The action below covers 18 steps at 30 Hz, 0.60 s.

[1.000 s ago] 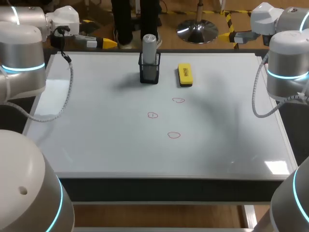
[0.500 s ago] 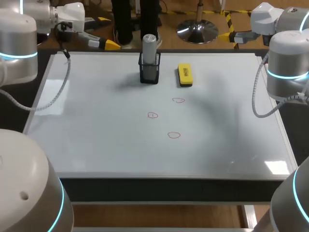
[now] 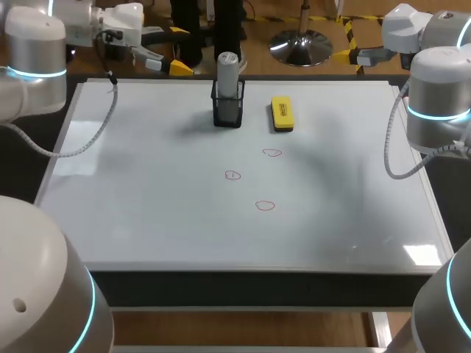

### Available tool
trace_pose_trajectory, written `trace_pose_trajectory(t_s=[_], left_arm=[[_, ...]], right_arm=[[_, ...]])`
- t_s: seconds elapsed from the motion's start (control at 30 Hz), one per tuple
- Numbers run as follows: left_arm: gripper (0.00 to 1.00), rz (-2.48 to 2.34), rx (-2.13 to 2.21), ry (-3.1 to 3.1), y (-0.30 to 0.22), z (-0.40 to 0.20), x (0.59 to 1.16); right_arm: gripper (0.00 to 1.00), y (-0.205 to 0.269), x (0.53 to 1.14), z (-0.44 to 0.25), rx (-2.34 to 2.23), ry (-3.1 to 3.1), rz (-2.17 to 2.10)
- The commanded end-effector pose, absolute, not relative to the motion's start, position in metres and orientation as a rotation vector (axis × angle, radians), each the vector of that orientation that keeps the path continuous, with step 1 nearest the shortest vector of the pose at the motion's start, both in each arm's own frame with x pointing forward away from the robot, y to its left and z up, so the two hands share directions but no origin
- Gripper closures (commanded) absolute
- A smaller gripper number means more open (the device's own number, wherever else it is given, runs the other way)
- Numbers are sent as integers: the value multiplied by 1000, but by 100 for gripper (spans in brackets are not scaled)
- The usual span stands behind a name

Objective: Pick up the inspection probe, press it on each red-marked spot on the whiteboard one by one, put down the probe, pick up the eraser, and wipe off all the red marks.

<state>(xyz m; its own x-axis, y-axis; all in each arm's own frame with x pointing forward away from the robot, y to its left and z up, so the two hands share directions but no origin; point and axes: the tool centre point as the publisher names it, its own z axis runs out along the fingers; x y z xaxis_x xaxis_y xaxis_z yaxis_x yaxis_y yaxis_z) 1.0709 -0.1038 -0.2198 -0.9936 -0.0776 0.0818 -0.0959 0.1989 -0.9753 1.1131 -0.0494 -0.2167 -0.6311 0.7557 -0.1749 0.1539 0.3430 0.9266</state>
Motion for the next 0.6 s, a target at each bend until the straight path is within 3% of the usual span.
trace_pose_trajectory(t_s=[0.03,0.6], left_arm=[[0,1944,67,-2343,-116,-227,1081],[0,1942,26,-2304,-153,-249,1089]], right_arm=[[0,-50,1114,-217,792,2010,1292],[0,-50,1114,-217,792,2010,1292]])
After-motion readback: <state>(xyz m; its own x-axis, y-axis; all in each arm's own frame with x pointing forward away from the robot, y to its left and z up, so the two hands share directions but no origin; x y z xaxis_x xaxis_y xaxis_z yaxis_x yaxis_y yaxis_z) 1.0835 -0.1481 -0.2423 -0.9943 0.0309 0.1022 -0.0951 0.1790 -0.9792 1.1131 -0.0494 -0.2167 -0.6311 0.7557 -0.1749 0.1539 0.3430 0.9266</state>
